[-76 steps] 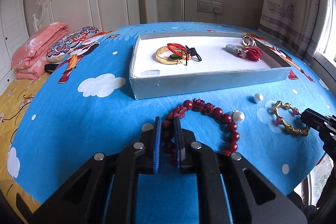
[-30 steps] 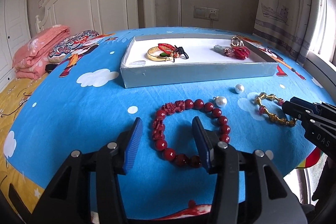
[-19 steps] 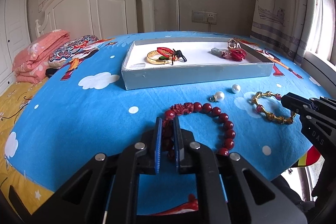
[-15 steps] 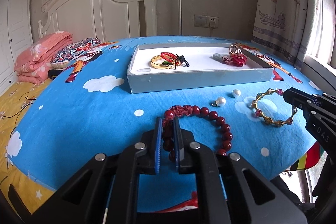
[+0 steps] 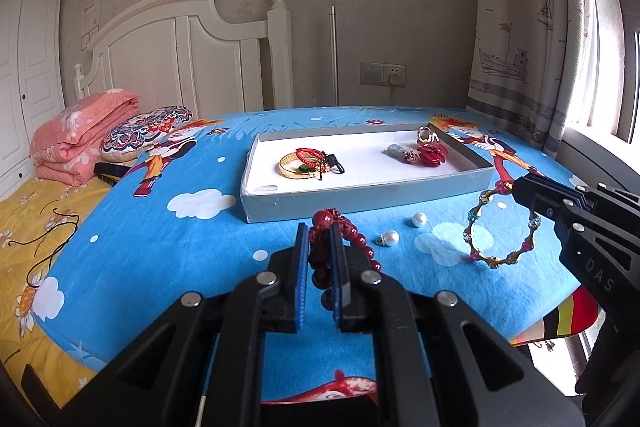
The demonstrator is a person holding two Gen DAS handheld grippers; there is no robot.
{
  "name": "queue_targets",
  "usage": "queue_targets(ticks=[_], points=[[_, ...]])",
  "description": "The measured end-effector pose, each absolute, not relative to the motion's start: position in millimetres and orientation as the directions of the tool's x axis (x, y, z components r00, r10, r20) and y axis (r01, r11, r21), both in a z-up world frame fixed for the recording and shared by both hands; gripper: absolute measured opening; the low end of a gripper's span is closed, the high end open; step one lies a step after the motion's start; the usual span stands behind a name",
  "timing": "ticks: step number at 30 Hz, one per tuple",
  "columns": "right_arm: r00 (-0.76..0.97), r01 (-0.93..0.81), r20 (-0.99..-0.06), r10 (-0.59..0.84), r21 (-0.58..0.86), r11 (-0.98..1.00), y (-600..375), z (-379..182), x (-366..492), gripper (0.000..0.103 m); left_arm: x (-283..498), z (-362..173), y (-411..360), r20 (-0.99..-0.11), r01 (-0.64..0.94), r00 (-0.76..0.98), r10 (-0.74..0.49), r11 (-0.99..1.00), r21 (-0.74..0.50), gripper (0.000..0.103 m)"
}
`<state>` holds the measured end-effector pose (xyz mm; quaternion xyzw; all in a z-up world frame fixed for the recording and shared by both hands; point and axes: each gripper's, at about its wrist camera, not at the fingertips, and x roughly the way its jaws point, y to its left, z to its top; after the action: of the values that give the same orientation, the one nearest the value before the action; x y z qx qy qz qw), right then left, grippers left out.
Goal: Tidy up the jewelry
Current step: 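Carry bracelet and bangle into the tray and open both tools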
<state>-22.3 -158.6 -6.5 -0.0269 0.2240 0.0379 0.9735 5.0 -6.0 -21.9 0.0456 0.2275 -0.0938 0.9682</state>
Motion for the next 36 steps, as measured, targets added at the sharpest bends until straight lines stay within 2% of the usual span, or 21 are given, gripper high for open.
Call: queue_targets(ticks=[25,36], points=[[0.912,-0.078,-0.405,0.068,-0.009,0.997,-152,17,0,0.010,14,6,-23,-0.398,0.180,0.905,-0.148,0.983,0.042,0.010],[0.921,-0.058,-0.388,0.048,-0.016,0.998,-160,38,40,0.010,56,36,-32,-0.380,0.176,0.913,-0.151,0.984,0.033,0.010]])
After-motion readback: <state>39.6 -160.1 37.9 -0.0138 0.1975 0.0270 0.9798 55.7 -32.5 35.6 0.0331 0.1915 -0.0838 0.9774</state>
